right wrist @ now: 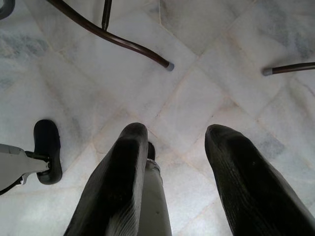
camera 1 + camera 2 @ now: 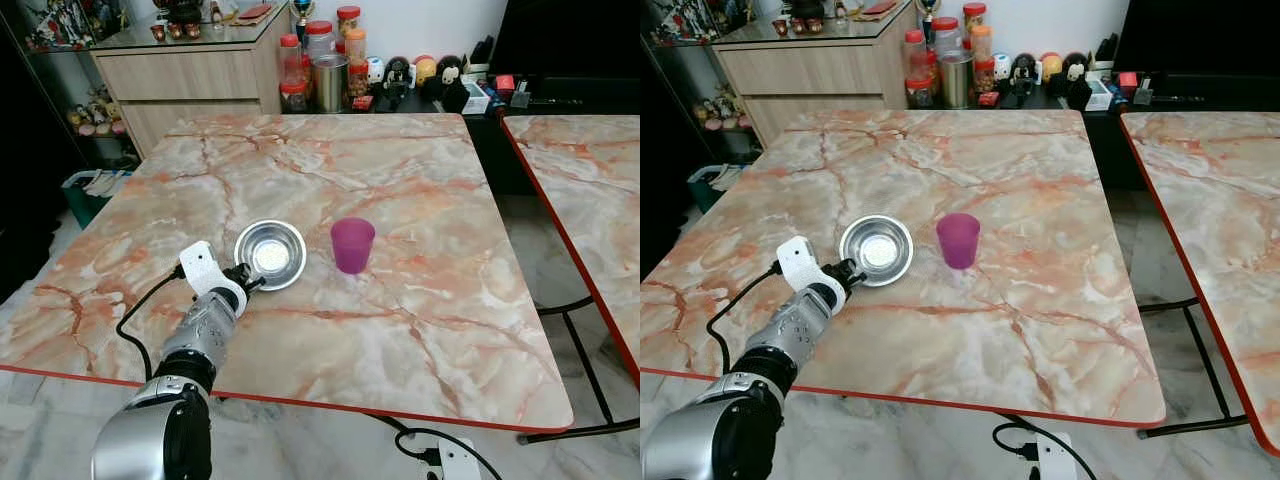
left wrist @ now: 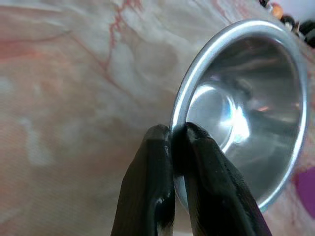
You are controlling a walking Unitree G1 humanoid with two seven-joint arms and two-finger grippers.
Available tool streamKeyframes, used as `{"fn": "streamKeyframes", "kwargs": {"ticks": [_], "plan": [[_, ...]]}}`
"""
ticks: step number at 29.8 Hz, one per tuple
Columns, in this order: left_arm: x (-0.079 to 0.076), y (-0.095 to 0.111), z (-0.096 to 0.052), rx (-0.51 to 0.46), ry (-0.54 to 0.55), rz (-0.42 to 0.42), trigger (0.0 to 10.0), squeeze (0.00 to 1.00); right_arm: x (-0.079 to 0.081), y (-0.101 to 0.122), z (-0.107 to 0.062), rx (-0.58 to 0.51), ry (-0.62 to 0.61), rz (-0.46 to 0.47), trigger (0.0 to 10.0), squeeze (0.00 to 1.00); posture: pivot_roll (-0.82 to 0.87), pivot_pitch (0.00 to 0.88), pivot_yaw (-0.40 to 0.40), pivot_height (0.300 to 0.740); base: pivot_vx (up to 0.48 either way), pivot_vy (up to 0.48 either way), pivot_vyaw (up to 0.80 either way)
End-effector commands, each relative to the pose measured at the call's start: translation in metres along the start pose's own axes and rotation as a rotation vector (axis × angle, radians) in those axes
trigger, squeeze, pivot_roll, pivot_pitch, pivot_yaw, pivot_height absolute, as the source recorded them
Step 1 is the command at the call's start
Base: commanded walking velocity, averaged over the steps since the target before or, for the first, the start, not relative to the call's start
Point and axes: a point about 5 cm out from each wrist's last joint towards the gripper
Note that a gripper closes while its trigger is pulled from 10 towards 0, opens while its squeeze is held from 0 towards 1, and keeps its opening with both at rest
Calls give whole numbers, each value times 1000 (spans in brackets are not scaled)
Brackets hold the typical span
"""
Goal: Setting the table
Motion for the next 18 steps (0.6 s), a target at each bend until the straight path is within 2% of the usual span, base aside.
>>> {"fn": "streamKeyframes", "kwargs": {"ticks": [1,4,5,7,10,11,12,13,18], "plan": [[7,0,-2,-16,24,-15,0,0,1,2,0,-6,0,6,10000,0,29,0,66,740,0,0,0],[7,0,-2,-18,24,-15,0,0,1,2,0,-6,0,6,10000,0,29,0,66,740,0,0,0],[7,5,-3,-56,13,-39,0,0,0,2,0,-7,-2,6,10000,0,30,0,58,740,0,0,0],[8,26,-5,-198,-14,-105,0,0,-2,3,1,-9,-6,3,10000,0,31,0,54,740,0,0,0],[6,43,-9,-316,-61,-169,0,0,-4,5,1,-11,-8,1,10000,0,33,0,47,740,0,0,0],[4,48,-10,-350,-78,-171,3569,0,-4,5,1,-12,-8,1,10000,0,35,0,44,740,0,0,0],[3,52,-11,-375,-88,-167,8471,0,-5,5,1,-13,-8,0,10000,0,36,0,41,740,0,0,0],[1,57,-12,-405,-100,-162,10000,0,-5,6,2,-14,-8,-1,10000,0,37,0,38,740,0,0,0],[-3,66,-17,-482,-130,-166,10000,0,-5,9,2,-19,-6,-4,10000,0,38,0,31,740,0,0,0]]}}
Point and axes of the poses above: a point about 5 cm out from each wrist's last joint towards the gripper, its own z axis pointing out of the wrist towards the gripper, its own y axis along the axis of the wrist's last joint, x = y × z, and after that the axes turned 4 degrees about -z, right-handed
